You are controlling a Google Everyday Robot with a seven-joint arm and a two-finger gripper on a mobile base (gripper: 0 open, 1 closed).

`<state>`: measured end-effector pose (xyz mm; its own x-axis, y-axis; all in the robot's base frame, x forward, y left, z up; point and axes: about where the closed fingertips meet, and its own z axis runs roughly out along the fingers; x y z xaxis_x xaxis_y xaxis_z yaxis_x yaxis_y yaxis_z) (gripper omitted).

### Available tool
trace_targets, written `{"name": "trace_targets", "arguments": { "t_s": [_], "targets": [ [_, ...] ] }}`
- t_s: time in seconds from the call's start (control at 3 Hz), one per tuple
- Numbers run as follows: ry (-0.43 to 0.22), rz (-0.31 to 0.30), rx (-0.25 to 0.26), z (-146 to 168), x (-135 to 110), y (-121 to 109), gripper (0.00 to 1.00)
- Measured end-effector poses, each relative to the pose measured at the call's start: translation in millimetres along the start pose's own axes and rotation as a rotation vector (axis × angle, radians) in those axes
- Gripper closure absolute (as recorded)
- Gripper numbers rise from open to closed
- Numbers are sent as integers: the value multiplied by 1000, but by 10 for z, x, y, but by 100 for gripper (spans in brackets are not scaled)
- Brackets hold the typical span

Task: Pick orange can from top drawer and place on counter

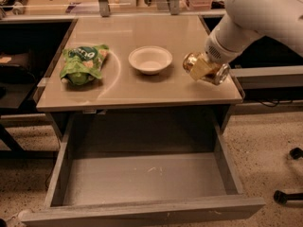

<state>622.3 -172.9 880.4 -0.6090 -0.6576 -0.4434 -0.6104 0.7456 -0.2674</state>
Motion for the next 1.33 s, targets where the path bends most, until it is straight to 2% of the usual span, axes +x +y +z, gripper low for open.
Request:
{"name": "trace_targets", "arguments": {
  "t_s": [0.33,0.67,1.0,1.33],
  "targets": [
    [7,48,-9,234,-203,-326,100],
    [20,89,-33,521,-298,-488,100],
    [27,106,-63,724,-306,-461,100],
    [31,109,-73,783,-298,-441,89]
  ]
}}
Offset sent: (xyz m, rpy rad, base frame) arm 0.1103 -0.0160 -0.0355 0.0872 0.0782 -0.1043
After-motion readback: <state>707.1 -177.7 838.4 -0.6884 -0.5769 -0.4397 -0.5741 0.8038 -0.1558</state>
